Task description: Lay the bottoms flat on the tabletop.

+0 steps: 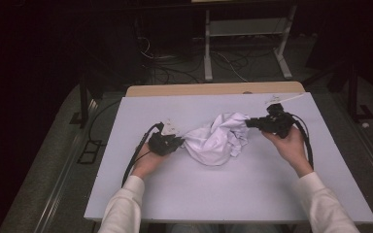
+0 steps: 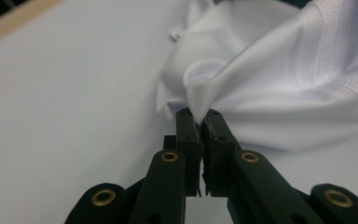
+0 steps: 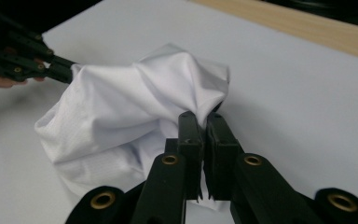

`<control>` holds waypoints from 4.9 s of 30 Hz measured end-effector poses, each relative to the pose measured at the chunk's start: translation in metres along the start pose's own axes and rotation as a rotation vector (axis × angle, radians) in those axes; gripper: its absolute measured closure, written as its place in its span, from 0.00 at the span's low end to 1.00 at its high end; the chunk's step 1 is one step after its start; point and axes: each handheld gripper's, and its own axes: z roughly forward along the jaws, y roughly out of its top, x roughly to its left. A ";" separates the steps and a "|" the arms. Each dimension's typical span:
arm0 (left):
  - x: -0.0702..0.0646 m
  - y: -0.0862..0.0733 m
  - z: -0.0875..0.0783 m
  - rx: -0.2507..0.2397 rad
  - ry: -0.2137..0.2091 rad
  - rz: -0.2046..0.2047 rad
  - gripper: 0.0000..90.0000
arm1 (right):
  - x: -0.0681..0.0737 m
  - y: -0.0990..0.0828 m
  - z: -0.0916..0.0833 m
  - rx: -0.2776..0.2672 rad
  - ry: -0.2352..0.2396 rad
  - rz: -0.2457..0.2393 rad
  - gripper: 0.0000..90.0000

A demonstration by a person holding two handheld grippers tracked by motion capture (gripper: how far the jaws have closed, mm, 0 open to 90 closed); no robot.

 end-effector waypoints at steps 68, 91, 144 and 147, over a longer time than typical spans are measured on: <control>-0.037 -0.032 -0.071 -0.080 0.000 -0.094 0.93 | 0.047 -0.104 -0.036 0.266 0.067 0.195 0.95; -0.025 -0.041 -0.084 -0.166 -0.092 -0.297 0.28 | 0.051 -0.122 -0.046 0.309 0.075 0.220 0.95; 0.026 0.008 -0.013 -0.183 -0.062 -0.435 0.95 | 0.011 -0.088 -0.032 0.147 -0.100 0.247 0.26; 0.023 -0.004 -0.020 -0.235 -0.078 -0.458 0.95 | 0.003 -0.079 -0.024 0.146 -0.107 0.248 0.29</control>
